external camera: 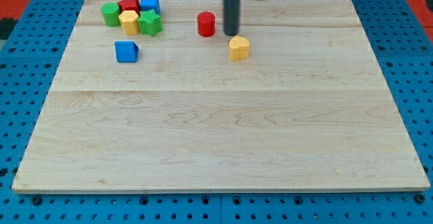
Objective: Push the yellow heart to the right side
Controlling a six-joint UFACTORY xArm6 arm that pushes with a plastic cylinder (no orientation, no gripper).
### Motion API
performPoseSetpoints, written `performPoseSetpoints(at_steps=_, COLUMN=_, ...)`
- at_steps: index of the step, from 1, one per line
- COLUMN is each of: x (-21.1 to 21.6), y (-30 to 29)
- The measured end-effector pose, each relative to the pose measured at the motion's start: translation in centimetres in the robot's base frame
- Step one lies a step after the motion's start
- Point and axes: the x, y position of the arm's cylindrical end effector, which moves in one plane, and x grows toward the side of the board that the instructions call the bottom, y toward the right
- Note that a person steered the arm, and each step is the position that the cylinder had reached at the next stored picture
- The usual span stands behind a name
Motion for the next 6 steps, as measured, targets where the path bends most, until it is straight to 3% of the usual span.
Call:
performPoseSetpoints(at_steps=1, x=0.8, y=2.7)
performPoseSetpoints(at_steps=4, x=5.0, y=-3.4)
performPoseSetpoints(at_steps=5, x=7.4, y=3.6)
performPoseSetpoints(at_steps=6, x=11.2, y=5.2)
